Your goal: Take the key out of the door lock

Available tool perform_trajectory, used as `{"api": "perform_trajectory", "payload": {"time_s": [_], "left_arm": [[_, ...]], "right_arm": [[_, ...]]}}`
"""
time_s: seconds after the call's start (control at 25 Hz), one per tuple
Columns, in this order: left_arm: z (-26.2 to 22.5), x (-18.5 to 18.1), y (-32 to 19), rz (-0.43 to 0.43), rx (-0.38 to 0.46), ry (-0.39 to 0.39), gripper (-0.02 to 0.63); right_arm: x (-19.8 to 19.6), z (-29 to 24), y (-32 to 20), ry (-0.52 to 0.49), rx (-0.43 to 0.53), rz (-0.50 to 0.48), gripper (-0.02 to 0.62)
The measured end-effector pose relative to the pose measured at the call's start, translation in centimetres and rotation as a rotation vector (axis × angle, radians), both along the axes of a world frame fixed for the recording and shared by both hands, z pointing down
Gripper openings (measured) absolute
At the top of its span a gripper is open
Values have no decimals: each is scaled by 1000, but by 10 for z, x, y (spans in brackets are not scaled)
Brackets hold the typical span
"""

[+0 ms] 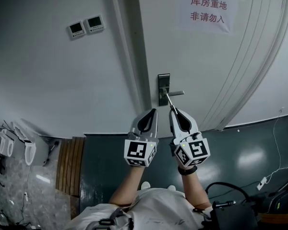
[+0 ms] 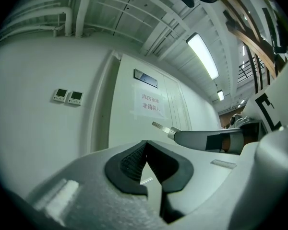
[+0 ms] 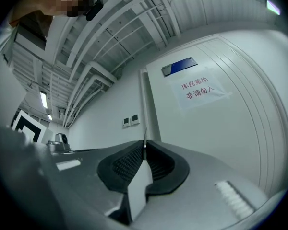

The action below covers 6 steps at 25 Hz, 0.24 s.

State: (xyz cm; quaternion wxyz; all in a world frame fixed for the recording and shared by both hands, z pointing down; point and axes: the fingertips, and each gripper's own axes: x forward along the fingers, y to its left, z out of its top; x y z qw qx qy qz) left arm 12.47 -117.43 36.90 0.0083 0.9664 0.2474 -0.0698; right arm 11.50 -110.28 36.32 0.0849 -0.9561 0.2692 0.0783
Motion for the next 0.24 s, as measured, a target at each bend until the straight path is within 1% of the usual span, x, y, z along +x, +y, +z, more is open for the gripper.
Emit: {"api": "perform_trajectory", "payload": {"time_s": [0.24], "left_arm": [[-2,11,-21,-5,-9,2,3]], "right_arm": [[9,-10,-14,25,-22,12,25]]}}
